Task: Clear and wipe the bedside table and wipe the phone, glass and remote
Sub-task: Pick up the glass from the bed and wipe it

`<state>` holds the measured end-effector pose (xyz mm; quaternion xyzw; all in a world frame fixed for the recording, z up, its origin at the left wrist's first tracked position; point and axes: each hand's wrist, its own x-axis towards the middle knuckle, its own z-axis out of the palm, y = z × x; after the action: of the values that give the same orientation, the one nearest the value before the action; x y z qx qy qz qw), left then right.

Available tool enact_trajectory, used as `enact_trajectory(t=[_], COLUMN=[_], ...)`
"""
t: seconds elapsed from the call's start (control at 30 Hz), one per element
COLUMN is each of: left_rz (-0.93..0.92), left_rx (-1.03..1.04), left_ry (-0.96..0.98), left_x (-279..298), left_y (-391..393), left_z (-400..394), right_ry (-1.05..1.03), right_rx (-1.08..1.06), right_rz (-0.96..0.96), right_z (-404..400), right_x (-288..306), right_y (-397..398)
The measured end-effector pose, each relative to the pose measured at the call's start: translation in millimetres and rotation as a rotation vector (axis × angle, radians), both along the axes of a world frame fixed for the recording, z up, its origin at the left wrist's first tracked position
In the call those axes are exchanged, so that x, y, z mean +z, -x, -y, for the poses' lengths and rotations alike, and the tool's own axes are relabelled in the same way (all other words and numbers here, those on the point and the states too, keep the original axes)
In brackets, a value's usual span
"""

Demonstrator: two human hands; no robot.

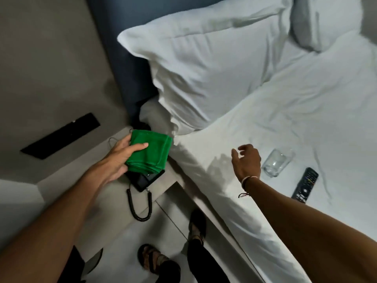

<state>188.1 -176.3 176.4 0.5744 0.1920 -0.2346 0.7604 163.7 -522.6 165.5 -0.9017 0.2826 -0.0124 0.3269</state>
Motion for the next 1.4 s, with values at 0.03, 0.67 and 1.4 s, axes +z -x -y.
enact_trajectory(t=[0.03,0.67,1.4], left_rz=[0.004,-0.133,0.013], left_rx=[-0.019,-0.214,-0.105], left_ry=[0.016,0.034,-0.022], left_x=[7.9,-23.5,60.6], left_y=[-5.4,-62.5,-36.5], left_z=[10.3,256.1,141.1], right_ry=[0.035,-0.299,-1.332], right_rx=[-0.046,-0.492,-0.270], right_rz=[-0.025,-0.389,-0.169], right_z=[19.2,202.4,88.5], right_x=[4.5,-35.5,34.2], right_y=[4.6,-36.0,-55.3])
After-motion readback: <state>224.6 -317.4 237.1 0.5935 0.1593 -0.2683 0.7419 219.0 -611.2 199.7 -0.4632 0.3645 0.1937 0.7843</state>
